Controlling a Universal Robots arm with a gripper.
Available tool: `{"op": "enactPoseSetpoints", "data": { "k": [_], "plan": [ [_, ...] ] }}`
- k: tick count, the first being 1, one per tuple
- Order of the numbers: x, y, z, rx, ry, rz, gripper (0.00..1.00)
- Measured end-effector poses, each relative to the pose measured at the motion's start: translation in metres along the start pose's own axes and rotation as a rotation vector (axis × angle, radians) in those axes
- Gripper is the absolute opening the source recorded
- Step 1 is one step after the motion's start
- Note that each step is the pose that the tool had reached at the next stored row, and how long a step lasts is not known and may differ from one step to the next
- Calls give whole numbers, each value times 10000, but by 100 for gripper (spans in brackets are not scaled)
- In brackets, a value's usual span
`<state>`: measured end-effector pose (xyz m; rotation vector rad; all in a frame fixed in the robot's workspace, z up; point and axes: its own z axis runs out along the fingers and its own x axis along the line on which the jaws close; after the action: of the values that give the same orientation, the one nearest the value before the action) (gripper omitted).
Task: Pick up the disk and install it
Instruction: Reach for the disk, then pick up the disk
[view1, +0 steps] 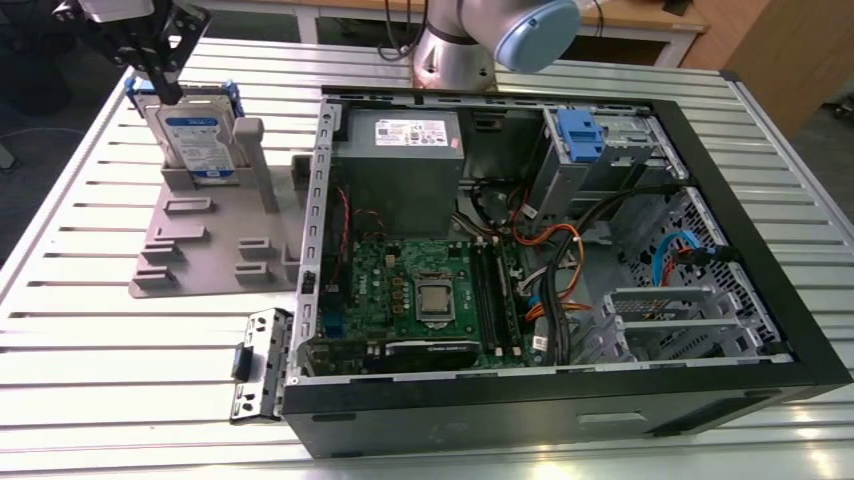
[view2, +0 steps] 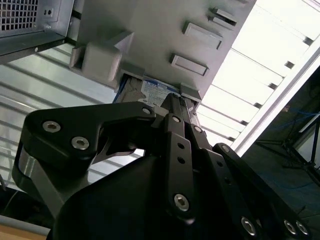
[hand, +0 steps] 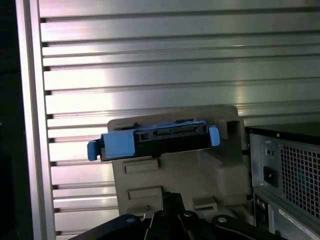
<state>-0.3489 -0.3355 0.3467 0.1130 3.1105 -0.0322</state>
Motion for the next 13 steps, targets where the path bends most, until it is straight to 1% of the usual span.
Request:
{"op": "enactPoseSetpoints", "data": {
  "k": [13],
  "plan": [
    [2, 10, 9, 0, -1, 0, 10]
  ]
}}
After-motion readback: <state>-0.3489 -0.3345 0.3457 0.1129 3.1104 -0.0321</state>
